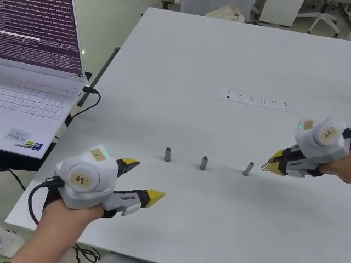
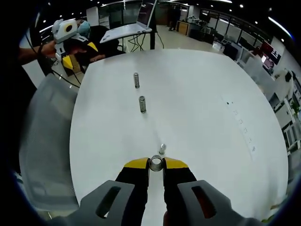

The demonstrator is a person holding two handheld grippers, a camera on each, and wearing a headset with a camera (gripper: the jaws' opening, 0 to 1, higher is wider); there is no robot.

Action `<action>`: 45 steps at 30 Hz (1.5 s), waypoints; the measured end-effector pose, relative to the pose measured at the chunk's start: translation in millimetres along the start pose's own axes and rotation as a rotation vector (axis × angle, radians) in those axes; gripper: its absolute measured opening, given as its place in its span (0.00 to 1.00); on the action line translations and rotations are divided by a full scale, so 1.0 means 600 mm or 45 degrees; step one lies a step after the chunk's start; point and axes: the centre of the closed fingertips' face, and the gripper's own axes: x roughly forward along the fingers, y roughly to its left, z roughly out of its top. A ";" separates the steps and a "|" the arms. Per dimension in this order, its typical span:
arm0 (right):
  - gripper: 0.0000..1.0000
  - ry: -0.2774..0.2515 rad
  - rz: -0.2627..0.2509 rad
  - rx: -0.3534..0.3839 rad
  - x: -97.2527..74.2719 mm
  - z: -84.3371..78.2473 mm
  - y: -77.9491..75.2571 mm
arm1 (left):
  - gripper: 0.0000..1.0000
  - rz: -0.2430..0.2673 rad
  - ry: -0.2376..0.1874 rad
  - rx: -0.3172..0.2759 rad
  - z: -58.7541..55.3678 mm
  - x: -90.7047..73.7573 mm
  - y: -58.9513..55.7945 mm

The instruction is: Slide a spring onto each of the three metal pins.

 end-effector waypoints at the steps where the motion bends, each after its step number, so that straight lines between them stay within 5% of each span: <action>1: 0.09 0.003 -0.001 -0.002 0.001 0.000 -0.001 | 0.51 0.006 0.001 -0.001 -0.001 -0.002 0.000; 45: 0.09 0.051 0.069 -0.034 0.072 0.005 -0.025 | 0.50 0.059 0.036 -0.056 -0.019 -0.021 0.025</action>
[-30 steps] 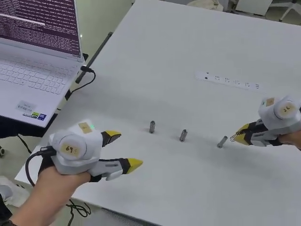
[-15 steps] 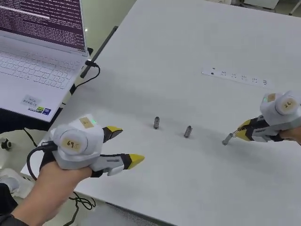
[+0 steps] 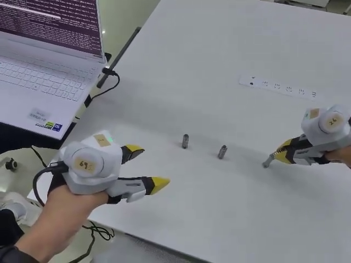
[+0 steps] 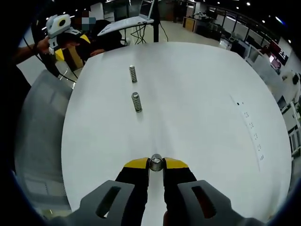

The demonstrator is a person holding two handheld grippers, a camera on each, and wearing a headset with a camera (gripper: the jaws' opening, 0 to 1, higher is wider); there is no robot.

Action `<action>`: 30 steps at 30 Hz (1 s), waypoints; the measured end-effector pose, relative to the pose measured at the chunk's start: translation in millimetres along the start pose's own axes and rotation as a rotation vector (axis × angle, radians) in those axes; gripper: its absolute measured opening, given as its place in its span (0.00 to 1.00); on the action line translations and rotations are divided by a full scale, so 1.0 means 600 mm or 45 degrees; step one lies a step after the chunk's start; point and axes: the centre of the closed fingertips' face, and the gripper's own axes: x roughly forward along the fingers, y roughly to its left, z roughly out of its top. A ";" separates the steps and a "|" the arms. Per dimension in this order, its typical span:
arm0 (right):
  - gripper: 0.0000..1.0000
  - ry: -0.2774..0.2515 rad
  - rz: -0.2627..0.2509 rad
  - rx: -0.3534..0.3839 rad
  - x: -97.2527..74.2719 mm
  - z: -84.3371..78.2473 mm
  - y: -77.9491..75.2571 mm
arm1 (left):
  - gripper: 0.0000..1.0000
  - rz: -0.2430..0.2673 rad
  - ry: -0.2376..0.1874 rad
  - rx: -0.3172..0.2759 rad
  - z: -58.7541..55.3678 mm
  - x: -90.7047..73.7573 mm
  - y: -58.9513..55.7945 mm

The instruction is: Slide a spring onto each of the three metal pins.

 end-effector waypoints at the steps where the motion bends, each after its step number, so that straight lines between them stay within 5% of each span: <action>1: 0.09 0.001 0.000 0.000 0.001 0.000 0.000 | 0.50 0.000 0.001 -0.001 -0.001 0.000 0.001; 30: 0.09 0.099 0.047 -0.076 0.057 -0.023 0.003 | 0.51 0.034 0.013 -0.007 -0.001 -0.009 0.017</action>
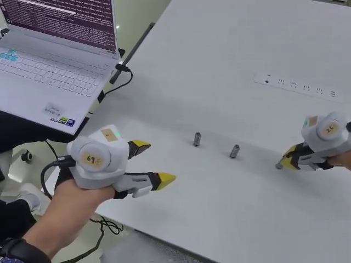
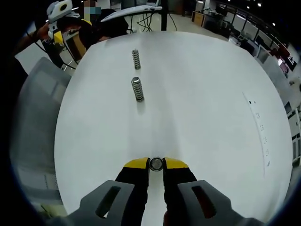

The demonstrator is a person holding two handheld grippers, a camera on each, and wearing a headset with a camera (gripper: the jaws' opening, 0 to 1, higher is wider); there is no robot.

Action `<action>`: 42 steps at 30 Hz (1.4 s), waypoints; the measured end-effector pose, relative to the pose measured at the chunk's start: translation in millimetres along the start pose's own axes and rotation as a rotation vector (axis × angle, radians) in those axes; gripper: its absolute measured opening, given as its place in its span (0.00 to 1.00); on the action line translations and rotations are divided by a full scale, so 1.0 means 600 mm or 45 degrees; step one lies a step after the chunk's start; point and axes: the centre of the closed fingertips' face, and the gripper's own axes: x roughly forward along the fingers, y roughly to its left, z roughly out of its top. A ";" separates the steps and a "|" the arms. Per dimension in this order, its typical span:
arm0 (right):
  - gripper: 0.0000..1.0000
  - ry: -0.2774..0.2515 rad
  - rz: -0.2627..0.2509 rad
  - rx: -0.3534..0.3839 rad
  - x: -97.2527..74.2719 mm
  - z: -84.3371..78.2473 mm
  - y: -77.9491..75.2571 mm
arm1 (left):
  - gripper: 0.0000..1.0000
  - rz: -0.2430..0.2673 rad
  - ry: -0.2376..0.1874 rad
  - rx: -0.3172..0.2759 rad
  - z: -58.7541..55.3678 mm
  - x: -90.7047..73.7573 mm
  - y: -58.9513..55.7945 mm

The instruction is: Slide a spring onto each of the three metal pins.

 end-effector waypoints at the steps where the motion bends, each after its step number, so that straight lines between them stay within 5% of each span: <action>1: 0.09 0.001 -0.001 -0.002 0.002 0.000 0.001 | 0.51 -0.001 0.000 0.000 0.001 0.000 0.000; 13: 0.12 0.007 -0.009 -0.002 0.001 -0.002 0.000 | 0.52 0.003 -0.001 0.011 0.004 -0.002 0.003; 28: 0.20 -0.010 -0.080 0.063 -0.033 -0.019 0.001 | 0.54 -0.022 -0.011 0.027 0.011 0.000 -0.003; 42: 0.25 -0.175 -0.185 0.272 -0.060 -0.028 0.034 | 0.54 -0.021 -0.031 0.022 0.016 0.000 0.004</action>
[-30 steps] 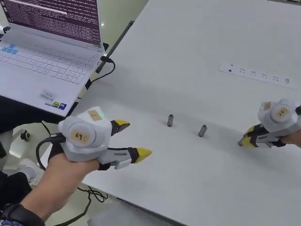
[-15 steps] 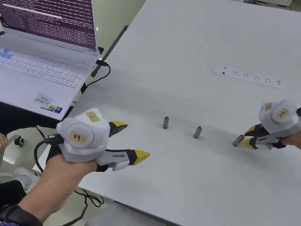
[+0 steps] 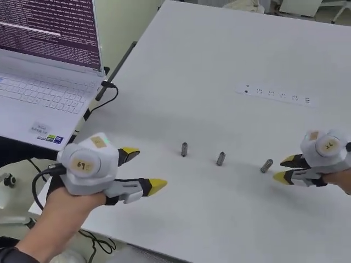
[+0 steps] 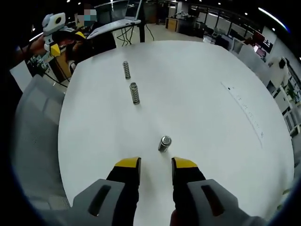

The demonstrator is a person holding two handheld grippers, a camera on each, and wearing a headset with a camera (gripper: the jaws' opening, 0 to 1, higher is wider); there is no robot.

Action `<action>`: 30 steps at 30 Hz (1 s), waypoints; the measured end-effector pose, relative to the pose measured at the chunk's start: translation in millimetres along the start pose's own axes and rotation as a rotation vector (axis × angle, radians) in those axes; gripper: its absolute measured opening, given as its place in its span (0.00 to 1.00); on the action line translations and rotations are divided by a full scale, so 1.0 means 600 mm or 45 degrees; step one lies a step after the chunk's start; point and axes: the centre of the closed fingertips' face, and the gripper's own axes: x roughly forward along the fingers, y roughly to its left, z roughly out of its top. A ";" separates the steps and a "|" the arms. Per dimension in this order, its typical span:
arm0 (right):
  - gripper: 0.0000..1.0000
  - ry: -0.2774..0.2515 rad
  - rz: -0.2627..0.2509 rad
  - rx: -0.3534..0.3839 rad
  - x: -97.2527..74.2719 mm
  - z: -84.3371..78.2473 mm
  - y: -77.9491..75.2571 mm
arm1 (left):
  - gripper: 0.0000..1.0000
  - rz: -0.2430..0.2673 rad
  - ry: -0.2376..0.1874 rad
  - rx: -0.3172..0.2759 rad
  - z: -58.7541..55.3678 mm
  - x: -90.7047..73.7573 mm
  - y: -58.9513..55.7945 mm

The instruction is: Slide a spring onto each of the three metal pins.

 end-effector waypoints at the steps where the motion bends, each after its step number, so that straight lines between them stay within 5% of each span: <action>1: 0.25 -0.012 -0.011 0.013 -0.003 -0.001 0.000 | 0.53 0.000 -0.001 0.003 0.001 -0.001 -0.001; 10: 0.29 -0.211 -0.094 0.187 -0.047 0.019 0.004 | 0.53 -0.005 -0.014 0.015 0.010 -0.001 -0.004; 30: 0.42 -0.385 -0.179 0.353 -0.106 0.007 0.034 | 0.56 -0.028 -0.037 0.026 0.020 0.004 -0.012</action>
